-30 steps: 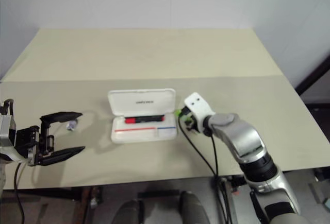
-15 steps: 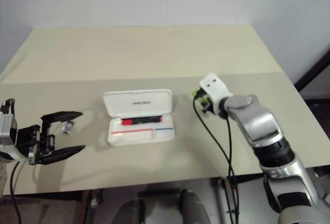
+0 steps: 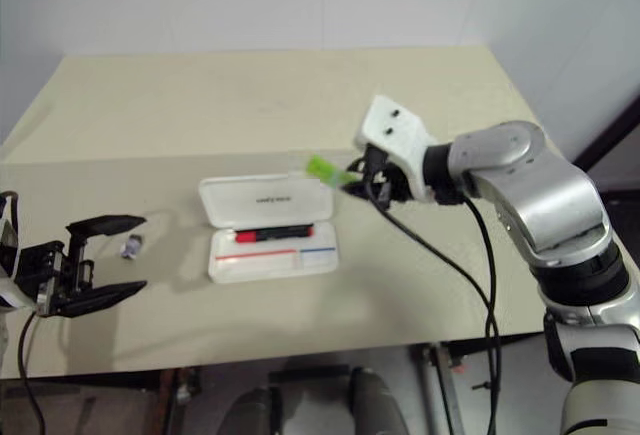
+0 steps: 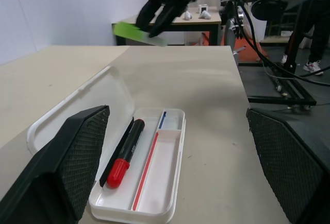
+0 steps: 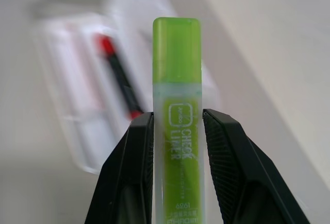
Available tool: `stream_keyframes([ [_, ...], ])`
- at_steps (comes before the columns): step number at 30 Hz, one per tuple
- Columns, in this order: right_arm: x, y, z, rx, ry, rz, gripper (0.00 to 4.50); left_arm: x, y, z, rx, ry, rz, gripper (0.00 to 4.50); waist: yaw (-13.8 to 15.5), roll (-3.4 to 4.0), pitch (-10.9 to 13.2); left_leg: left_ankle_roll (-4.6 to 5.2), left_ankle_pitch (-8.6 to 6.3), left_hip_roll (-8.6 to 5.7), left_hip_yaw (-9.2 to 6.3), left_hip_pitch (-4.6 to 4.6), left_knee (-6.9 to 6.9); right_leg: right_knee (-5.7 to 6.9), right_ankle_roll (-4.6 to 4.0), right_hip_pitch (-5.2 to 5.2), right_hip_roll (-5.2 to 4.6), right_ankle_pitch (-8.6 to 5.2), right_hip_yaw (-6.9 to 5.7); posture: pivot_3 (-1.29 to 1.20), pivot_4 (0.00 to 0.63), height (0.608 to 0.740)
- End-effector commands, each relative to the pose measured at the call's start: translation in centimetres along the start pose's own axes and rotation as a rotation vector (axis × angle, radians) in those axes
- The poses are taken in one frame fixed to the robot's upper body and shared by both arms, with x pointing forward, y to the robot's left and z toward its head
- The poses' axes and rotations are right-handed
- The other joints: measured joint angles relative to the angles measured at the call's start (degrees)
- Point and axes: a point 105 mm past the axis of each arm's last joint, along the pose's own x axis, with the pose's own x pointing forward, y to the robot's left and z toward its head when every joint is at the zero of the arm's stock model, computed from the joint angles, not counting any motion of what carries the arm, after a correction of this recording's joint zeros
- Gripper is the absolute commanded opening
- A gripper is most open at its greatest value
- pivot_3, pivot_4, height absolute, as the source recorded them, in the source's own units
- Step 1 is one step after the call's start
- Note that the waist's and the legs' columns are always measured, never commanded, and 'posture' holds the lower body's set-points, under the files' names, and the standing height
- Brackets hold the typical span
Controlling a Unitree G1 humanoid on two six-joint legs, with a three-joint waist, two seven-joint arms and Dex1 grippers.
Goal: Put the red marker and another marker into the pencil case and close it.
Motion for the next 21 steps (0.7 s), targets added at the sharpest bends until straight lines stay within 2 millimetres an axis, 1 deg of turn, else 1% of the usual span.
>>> stream_keyframes([
  [1, 1.7, 2.6, 1.3, -0.1, -0.037, 0.141, 1.13, -0.7, 0.1, 0.3, 0.02, 0.01, -0.038, 4.5, -0.02, 0.0, 0.0, 0.0, 0.0, 0.0, 0.0, 0.0, 0.02, 0.03, 0.0, 0.0, 0.0, 0.0, 0.0, 0.0, 0.15, 0.74],
  [3, 2.9, 3.6, 1.7, -0.142, -0.057, 0.193, 1.13, -1.2, 0.1, 0.2, 0.013, 0.02, -0.041, 4.5, 0.0, 0.0, 0.0, 0.0, 0.0, 0.01, 0.0, 0.0, 0.05, 0.09, -0.01, -0.01, 0.0, 0.0, 0.0, 0.0, 0.15, 0.74],
  [5, 4.4, 4.3, 2.0, -0.184, -0.076, 0.224, 1.13, -2.2, -0.1, -0.1, 0.006, 0.054, -0.029, 4.5, -0.07, 0.0, 0.0, 0.0, 0.0, 0.01, 0.0, 0.0, 0.07, 0.16, -0.01, -0.04, 0.0, -0.01, 0.0, 0.0, 0.15, 0.74],
  [10, 7.7, 5.1, 2.5, -0.271, -0.097, 0.228, 1.13, -3.6, -0.5, 0.1, 0.016, 0.096, 0.003, 4.5, -0.16, -0.01, 0.0, -0.01, 0.0, 0.05, 0.03, 0.03, 0.05, 0.4, -0.1, -0.17, 0.01, -0.06, -0.02, 0.0, 0.15, 0.74],
  [16, 9.9, 5.8, 3.1, -0.321, -0.122, 0.241, 1.13, -4.0, -1.0, 0.4, 0.031, 0.103, 0.035, 4.5, 0.06, -0.05, -0.03, -0.03, 0.02, 0.07, 0.02, 0.01, 0.08, 0.52, -0.13, -0.21, 0.02, -0.07, -0.08, 0.0, 0.15, 0.74],
  [21, 11.9, 5.6, 2.7, -0.41, -0.089, 0.229, 1.13, -3.8, -1.4, 0.2, 0.031, 0.102, 0.042, 4.5, -0.02, -0.05, -0.03, -0.05, 0.02, 0.07, 0.02, 0.02, 0.09, 0.54, -0.24, -0.21, 0.02, -0.13, -0.08, 0.0, 0.15, 0.74],
])
